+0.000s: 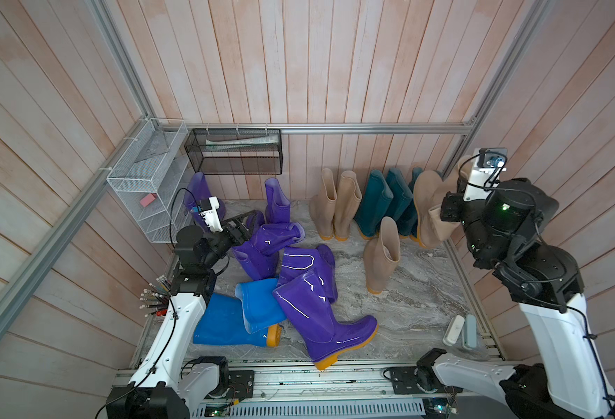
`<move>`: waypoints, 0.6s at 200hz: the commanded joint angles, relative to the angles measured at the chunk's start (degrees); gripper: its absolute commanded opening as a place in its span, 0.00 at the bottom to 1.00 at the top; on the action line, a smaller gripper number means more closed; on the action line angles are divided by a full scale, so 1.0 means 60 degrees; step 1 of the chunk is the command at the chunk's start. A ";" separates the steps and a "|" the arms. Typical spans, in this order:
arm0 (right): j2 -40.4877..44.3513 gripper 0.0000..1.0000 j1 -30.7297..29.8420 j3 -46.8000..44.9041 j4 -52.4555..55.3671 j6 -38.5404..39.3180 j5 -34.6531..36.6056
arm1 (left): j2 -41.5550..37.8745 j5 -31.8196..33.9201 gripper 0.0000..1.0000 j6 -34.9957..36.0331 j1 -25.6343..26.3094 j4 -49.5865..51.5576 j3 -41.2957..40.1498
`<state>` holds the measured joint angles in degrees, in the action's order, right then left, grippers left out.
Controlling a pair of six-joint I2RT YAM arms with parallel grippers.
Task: Match and arrange rain boots in pairs
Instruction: Place the rain boot at the center of the board.
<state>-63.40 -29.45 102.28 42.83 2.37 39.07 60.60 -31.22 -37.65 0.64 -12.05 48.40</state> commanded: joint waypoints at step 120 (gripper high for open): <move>0.0710 0.00 0.4339 -0.5924 -0.2390 -0.1797 -0.5665 | -0.0076 -0.0103 0.81 0.0269 0.0842 -0.0013 0.0004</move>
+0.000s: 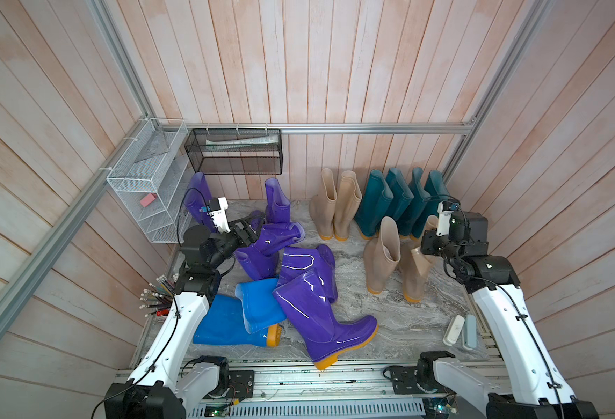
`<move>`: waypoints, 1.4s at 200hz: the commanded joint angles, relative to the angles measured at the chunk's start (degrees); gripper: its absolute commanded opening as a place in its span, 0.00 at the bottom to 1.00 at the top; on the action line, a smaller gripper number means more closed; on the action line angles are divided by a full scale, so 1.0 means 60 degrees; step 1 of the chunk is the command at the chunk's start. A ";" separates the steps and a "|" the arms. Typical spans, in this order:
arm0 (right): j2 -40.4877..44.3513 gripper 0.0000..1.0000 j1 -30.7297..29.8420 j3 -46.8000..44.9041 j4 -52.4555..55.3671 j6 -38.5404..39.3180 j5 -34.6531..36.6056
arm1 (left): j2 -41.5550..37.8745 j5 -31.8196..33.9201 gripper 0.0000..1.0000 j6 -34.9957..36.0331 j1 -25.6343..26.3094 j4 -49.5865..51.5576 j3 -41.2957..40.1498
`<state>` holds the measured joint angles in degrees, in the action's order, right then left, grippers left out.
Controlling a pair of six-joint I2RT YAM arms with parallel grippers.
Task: Match and arrange rain boots in pairs
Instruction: Place the rain boot at the center of the board.
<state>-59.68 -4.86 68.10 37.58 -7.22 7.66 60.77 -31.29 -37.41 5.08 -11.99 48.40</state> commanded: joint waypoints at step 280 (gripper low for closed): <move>-0.2177 0.12 0.1629 -0.0215 -0.2688 0.2094 -0.0919 | 0.0285 -0.0014 0.81 0.0353 0.0119 0.0039 0.0015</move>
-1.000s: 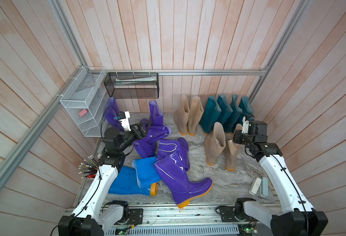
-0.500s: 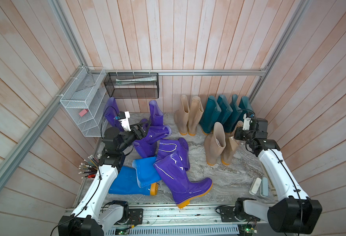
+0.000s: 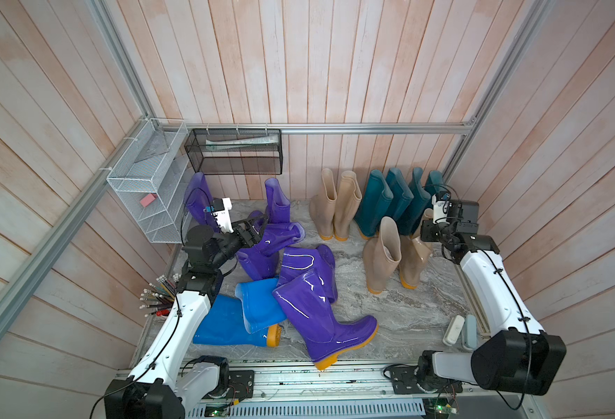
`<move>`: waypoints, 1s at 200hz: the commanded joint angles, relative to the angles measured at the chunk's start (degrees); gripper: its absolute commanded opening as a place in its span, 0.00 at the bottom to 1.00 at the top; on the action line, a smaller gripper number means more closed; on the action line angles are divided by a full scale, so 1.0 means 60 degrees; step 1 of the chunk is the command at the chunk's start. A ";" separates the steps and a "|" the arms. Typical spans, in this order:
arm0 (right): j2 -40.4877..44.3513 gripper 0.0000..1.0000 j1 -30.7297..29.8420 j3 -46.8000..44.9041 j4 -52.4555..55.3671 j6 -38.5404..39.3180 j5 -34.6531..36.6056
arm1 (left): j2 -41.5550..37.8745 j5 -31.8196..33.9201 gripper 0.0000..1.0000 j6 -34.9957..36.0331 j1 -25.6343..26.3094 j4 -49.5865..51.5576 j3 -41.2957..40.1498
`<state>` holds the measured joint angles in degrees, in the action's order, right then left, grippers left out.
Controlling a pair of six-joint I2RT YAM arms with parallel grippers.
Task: Match and arrange rain boots in pairs
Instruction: Place the rain boot at the center of the board, then pair a pair of rain boots at the center of the board.
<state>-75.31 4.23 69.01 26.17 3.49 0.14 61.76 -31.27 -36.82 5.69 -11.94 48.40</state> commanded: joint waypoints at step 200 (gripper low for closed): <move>0.0464 0.84 -0.5524 0.2013 0.1791 -0.2945 0.3290 | 0.0099 -0.1396 0.81 0.0380 0.1555 -0.0137 0.0254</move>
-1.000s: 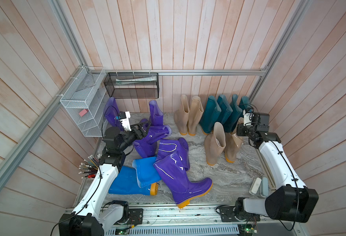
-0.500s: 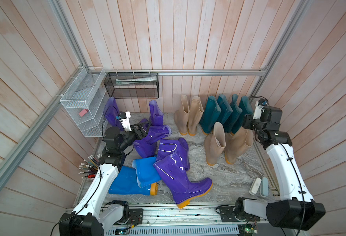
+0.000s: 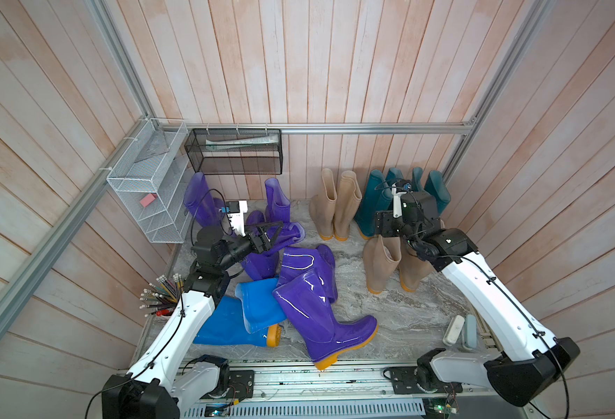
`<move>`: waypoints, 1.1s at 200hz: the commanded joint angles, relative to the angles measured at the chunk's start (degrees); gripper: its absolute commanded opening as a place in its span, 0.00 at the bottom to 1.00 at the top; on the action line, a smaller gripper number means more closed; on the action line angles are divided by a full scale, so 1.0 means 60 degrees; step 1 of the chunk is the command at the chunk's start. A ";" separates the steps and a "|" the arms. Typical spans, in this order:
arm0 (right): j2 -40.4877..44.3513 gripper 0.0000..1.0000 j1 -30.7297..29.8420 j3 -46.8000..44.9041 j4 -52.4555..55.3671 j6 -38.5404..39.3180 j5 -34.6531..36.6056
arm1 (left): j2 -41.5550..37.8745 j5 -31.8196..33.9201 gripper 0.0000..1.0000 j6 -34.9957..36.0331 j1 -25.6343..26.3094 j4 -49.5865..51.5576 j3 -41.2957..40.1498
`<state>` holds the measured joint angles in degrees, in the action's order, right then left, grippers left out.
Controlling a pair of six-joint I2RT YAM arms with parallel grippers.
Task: Match and arrange rain boots in pairs
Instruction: Pair a pair of rain boots at the center of the board.
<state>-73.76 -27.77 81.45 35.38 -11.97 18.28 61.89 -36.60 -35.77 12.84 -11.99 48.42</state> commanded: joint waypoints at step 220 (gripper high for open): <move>-0.0235 0.37 0.0669 -0.1780 0.0575 -0.0846 -0.0543 | 0.0098 -0.0521 0.81 0.0153 0.0654 -0.0097 0.0254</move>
<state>-77.12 -26.59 73.30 38.98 -16.80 20.80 62.70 -39.20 -35.57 16.64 -11.99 48.42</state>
